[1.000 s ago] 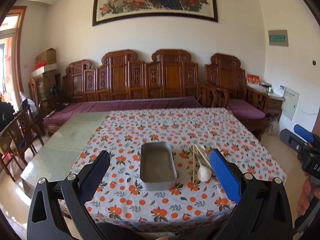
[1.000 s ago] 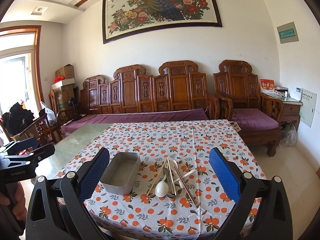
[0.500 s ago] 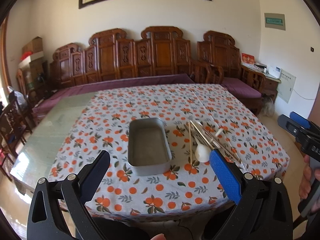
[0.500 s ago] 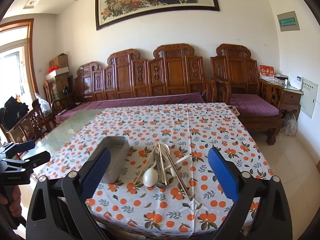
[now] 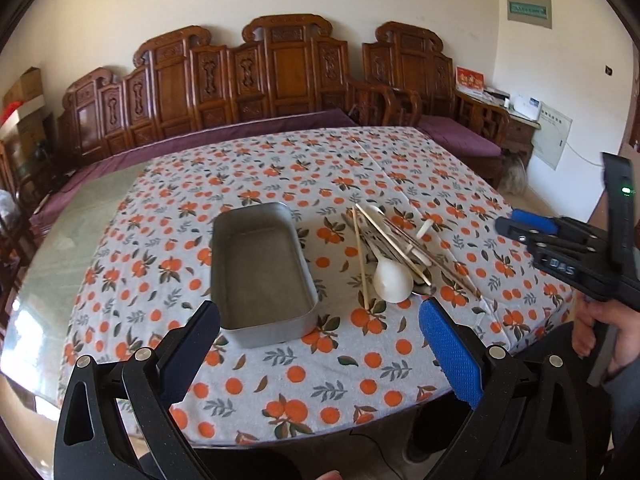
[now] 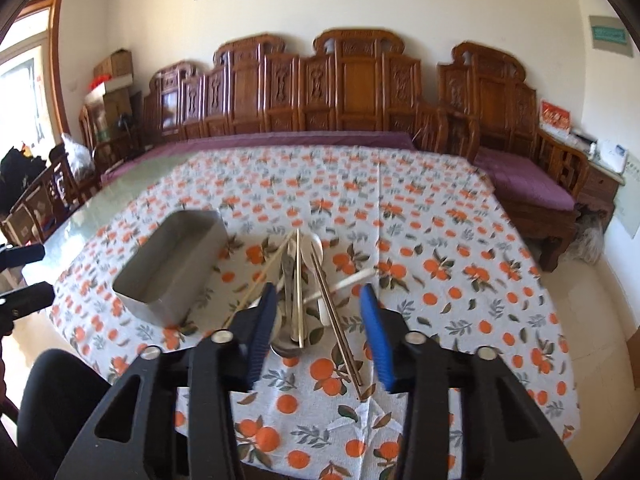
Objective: Organize utensils
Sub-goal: 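Lower the right tool onto the utensil pile and grasp a wooden chopstick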
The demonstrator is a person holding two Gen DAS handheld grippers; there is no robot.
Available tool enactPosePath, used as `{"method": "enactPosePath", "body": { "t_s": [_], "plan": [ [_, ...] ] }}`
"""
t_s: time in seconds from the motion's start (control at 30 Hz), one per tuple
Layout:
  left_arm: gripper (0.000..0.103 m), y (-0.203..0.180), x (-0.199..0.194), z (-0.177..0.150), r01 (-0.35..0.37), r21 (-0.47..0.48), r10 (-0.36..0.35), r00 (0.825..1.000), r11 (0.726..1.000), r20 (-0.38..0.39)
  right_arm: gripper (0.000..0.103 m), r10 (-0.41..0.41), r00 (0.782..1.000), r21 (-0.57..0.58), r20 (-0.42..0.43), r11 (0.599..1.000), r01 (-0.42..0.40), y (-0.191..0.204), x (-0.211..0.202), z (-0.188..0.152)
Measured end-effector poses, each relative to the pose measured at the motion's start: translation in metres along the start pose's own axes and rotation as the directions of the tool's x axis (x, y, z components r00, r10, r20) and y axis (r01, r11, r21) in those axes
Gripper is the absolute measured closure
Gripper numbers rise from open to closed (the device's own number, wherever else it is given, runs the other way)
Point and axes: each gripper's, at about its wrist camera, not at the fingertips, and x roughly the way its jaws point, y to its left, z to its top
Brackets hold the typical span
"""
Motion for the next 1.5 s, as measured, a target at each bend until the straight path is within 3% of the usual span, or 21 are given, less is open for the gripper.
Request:
{"method": "enactPosePath", "body": {
  "t_s": [0.23,0.47,0.63,0.77,1.2,1.37,1.5],
  "plan": [
    [0.007,-0.006,0.029,0.007,0.033,0.009,-0.033,0.999,0.999,-0.035,0.074,0.039,0.996,-0.004,-0.081,0.999,-0.039,-0.024,0.053,0.005],
    [0.011,-0.012,0.056,0.013,0.060,0.002,-0.060,0.996,0.998,-0.068,0.075,0.087,0.986,0.014,-0.146,0.996,-0.086,-0.044,0.094,0.009],
    [0.011,-0.020,0.074,0.015,0.069,0.011,-0.067,0.993,0.998,-0.094,0.075,0.100,0.976,0.025,-0.196,0.995,-0.097,-0.048,0.123,-0.007],
    [0.012,-0.028,0.090,0.016,0.067,0.025,-0.064,0.991,0.997,-0.118,0.075,0.139,0.970,0.041,-0.199,0.990,-0.134,-0.047,0.130,-0.012],
    [0.012,-0.036,0.126,0.027,0.031,0.047,-0.023,0.987,0.998,-0.157,0.079,0.132,0.955,-0.012,-0.266,0.990,-0.140,-0.042,0.149,-0.026],
    [0.012,-0.034,0.136,0.029,0.026,0.039,-0.019,0.984,0.999,-0.178,0.090,0.144,0.952,0.022,-0.270,0.989,-0.144,-0.047,0.152,-0.025],
    [0.012,-0.033,0.147,0.030,0.015,0.049,-0.005,0.981,0.999,-0.195,0.091,0.161,0.951,0.048,-0.265,0.987,-0.154,-0.053,0.153,-0.023]
  ]
}}
